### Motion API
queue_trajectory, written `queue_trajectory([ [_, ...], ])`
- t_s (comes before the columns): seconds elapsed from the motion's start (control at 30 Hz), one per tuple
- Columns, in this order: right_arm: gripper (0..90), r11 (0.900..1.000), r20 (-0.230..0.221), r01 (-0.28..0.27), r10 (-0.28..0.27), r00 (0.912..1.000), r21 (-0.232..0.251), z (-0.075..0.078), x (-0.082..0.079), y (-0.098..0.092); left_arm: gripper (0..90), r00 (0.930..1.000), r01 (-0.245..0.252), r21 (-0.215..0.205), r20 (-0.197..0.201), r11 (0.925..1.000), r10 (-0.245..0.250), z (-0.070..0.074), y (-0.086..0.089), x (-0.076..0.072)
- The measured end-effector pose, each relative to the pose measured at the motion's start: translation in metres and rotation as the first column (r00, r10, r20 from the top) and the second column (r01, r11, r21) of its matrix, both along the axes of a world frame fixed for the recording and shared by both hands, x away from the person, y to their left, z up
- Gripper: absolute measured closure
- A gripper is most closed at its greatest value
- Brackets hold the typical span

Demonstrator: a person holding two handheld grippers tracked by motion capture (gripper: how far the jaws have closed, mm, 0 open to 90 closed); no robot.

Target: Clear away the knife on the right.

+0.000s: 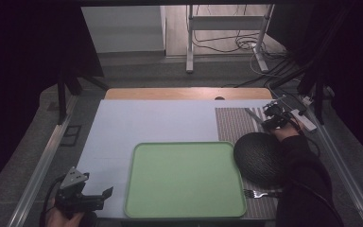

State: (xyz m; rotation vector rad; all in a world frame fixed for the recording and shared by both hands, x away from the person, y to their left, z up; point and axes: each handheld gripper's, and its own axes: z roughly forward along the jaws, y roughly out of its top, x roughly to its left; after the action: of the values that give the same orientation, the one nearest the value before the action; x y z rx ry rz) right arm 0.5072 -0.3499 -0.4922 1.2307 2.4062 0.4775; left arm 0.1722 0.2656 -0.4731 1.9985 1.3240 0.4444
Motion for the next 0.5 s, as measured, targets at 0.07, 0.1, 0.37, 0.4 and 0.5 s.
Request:
queue_trajectory([
  [0.07, 77.7, 1.000, 0.005, 0.013, -0.013, 0.9999, 0.002, 0.002, -0.002, -0.005, 2.5, 1.0000, -0.005, -0.009, -0.001, 0.9999, 0.005, 0.000, 0.001, 0.000],
  [0.1, 77.6, 1.000, 0.007, 0.019, -0.019, 0.9998, 0.008, 0.004, -0.003, -0.008, 2.5, 1.0000, -0.006, -0.009, 0.000, 0.9999, 0.006, 0.000, 0.001, 0.000],
  [0.37, 77.6, 0.996, 0.018, 0.052, -0.053, 0.9984, 0.070, 0.017, -0.012, -0.019, 2.5, 1.0000, -0.003, -0.001, 0.000, 1.0000, 0.003, 0.000, 0.000, 0.000],
  [0.4, 77.6, 0.995, 0.016, 0.060, -0.062, 0.9979, 0.083, 0.018, -0.014, -0.019, 2.5, 1.0000, -0.003, -0.002, 0.000, 1.0000, 0.003, 0.000, 0.000, 0.000],
  [0.5, 77.6, 0.992, 0.013, 0.056, -0.057, 0.9983, 0.117, 0.022, -0.017, -0.017, 2.5, 1.0000, 0.001, 0.004, 0.001, 1.0000, -0.001, 0.000, 0.000, 0.000],
])
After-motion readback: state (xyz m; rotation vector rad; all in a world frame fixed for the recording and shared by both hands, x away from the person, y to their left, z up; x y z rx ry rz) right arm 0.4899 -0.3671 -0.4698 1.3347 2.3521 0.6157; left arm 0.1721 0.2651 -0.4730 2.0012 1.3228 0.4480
